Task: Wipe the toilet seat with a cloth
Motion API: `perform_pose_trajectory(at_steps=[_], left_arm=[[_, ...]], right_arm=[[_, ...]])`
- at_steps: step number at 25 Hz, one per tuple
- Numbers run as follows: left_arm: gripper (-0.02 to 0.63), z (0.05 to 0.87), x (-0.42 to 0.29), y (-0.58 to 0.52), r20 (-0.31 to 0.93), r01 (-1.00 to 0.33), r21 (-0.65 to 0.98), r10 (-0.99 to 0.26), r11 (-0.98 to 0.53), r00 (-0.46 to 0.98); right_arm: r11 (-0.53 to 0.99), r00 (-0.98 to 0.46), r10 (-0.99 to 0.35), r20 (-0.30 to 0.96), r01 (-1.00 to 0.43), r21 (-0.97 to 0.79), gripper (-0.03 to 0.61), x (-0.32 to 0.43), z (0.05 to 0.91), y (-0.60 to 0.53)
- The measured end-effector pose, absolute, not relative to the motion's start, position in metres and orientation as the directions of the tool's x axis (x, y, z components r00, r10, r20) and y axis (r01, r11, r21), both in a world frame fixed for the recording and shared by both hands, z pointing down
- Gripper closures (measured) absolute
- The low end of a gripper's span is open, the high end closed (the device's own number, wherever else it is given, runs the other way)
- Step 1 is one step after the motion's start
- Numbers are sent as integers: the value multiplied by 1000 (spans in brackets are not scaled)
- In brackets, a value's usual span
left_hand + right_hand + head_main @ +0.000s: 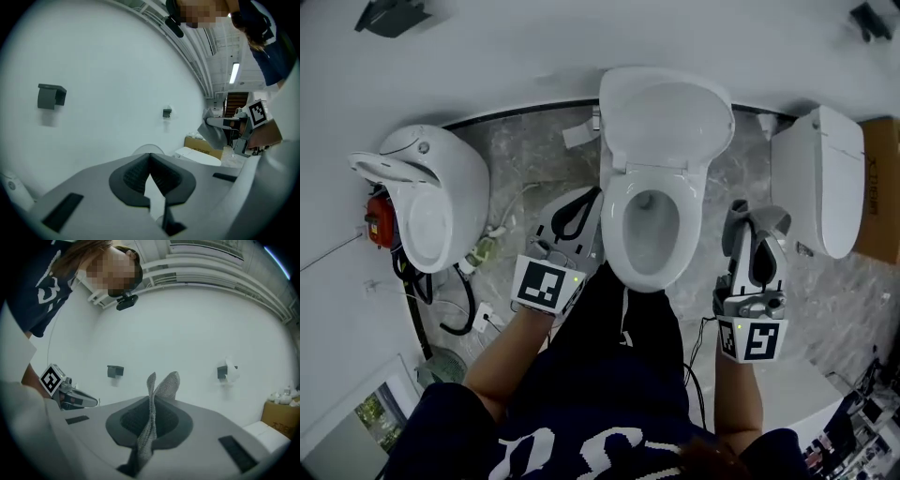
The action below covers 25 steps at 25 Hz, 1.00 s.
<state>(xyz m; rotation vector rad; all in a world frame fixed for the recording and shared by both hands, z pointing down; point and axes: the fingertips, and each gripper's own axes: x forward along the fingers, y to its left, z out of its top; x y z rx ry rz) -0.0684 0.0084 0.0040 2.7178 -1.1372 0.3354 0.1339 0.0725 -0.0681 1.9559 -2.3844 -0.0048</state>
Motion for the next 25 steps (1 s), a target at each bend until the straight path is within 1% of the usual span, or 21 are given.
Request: perform_pose_trajectory(at_steps=[7,13,21,25], left_arm=[[603,-75,-79,18,185,-715,23,-700,-698,690],[603,-119,-86,31,123,-718,15,-712,-696,692],[603,-150,-94,32,92,-722,25,-718,-692,691],[603,-150,-93,36,88,-730,28,-726,-682,682]], right_arm=[[128,-128,-991,-27,-992,-3,555,142,-130,83],[140,-140,-987,-81,-990,10,555,129,-176,92],[124,-126,-988,-89,-992,30,555,121,-208,90],[121,-123,-988,-94,-992,23,555,123,-209,95]])
